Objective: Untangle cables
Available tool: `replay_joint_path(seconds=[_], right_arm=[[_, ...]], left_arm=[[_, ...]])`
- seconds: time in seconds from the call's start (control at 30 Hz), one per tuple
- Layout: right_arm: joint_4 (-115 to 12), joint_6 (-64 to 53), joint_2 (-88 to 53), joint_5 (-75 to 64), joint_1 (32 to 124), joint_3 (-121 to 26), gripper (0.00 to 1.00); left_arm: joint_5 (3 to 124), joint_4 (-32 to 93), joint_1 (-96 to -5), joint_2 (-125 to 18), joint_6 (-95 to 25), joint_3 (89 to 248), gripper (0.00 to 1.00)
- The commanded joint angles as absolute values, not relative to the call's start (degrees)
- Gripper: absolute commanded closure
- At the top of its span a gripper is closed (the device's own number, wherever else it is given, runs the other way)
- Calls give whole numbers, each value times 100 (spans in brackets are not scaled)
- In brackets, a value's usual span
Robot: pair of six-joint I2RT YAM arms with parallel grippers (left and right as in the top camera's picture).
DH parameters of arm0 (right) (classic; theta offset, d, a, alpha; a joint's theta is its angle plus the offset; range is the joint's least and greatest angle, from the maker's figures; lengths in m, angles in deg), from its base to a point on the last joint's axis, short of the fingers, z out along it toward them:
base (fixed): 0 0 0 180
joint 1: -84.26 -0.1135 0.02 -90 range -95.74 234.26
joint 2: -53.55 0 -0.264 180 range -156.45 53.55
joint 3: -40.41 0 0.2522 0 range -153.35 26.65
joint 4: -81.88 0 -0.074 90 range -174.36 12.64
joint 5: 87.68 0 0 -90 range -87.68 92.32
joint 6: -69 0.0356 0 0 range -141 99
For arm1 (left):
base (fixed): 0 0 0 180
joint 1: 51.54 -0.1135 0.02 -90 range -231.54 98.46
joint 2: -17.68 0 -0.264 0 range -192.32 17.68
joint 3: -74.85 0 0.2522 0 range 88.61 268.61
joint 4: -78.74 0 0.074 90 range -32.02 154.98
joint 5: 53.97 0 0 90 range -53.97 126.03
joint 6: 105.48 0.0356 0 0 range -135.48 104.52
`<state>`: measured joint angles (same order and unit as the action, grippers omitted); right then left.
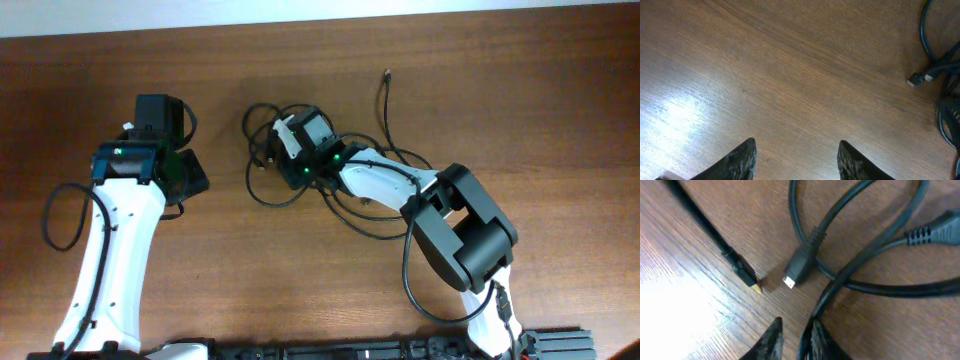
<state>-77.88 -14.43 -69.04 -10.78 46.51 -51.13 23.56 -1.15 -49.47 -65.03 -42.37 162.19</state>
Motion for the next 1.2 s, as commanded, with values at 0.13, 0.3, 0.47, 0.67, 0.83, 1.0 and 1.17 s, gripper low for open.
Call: replay_joint_path(seconds=[0.13, 0.3, 0.47, 0.67, 0.83, 1.0, 1.17], right_arm=[[-7679, -1428, -6974, -1048, 4603, -5187, 91], [-7580, -1430, -6974, -1050, 4603, -5052, 89], [-7583, -1430, -6974, -1052, 4603, -4984, 85], [-7698, -1430, -6974, -1052, 4603, -4984, 84], [-7873, -1189, -6974, -1050, 4603, -4984, 89], [-7808, -1146, -6969, -1122, 4603, -4986, 96], [-7480, -1152, -6713, -1378, 4609, -5133, 96]], left_arm=[[2312, -111, -4989, -6403, -4327, 16171, 47], [2312, -109, -4989, -6403, -4327, 16171, 47], [2312, -111, -4989, -6403, -4327, 16171, 47], [2312, -111, -4989, -6403, -4327, 16169, 47], [2312, -124, -4989, -6403, -4327, 16171, 47], [2312, -122, -4989, -6403, -4327, 16171, 47], [2312, -124, -4989, -6403, -4327, 16171, 47]])
